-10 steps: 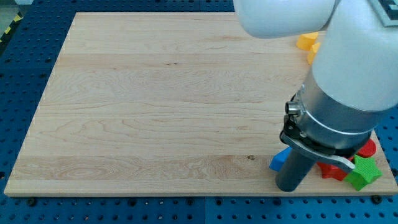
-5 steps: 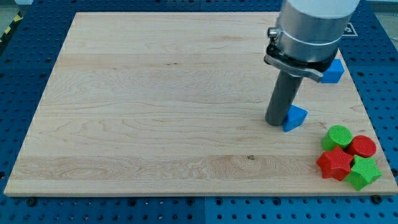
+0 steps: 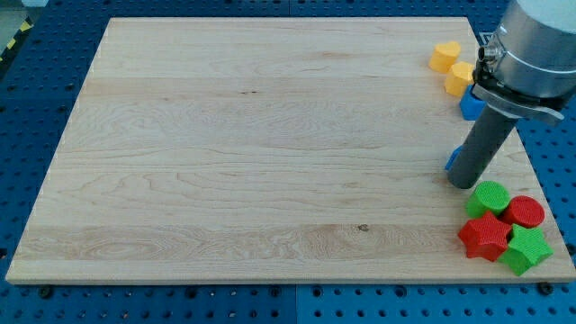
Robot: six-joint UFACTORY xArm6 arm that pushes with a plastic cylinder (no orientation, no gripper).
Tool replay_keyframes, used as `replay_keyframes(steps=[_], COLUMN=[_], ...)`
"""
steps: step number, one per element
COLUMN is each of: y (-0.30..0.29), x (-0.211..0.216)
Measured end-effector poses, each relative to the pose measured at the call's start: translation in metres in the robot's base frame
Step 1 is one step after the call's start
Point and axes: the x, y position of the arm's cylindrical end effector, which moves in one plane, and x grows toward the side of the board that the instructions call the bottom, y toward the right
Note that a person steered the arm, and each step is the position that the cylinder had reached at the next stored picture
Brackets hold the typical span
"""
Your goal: Move the blue triangle into the blue cube
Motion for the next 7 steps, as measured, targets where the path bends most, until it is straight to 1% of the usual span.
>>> replay_keyframes(steps=[3, 4, 5, 6, 7], y=[0.018, 0.018, 0.021, 0.025, 0.01], x=[-0.016, -0.025, -0.045, -0.05, -0.057])
